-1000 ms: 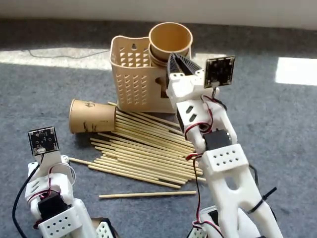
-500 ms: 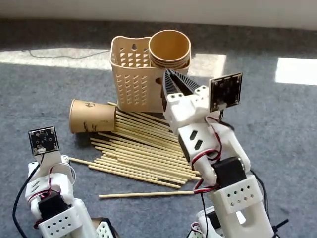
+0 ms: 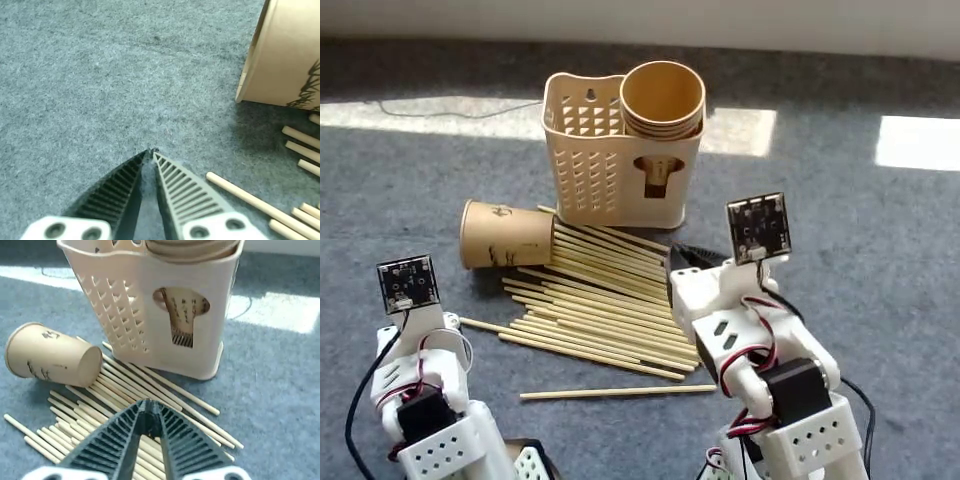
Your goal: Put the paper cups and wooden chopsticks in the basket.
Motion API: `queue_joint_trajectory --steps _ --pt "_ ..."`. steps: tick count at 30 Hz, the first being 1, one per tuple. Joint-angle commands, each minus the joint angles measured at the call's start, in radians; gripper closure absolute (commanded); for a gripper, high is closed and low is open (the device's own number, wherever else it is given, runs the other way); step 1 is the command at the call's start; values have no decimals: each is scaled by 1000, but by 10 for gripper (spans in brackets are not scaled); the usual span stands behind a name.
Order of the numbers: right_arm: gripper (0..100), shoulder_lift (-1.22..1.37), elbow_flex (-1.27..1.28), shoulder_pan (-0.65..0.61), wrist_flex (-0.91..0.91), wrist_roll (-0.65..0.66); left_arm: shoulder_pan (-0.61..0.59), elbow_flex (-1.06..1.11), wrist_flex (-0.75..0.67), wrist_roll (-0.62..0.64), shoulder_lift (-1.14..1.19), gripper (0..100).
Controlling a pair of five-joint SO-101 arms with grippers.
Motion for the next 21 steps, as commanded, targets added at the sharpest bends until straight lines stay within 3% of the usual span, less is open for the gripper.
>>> queue_joint_trajectory --steps 1,5,9,15,21 --pt "992 -77 88 -4 18 12 18 7 -17 2 -7 976" --pt "992 -156 194 1 18 14 13 -59 43 0 -4 976" --pt "992 -223 252 104 18 14 18 -131 132 -127 -4 976" --pt "992 -280 387 203 -74 14 16 -357 201 -206 12 976" --pt "992 -338 473 203 -137 12 19 -638 290 -255 249 976"
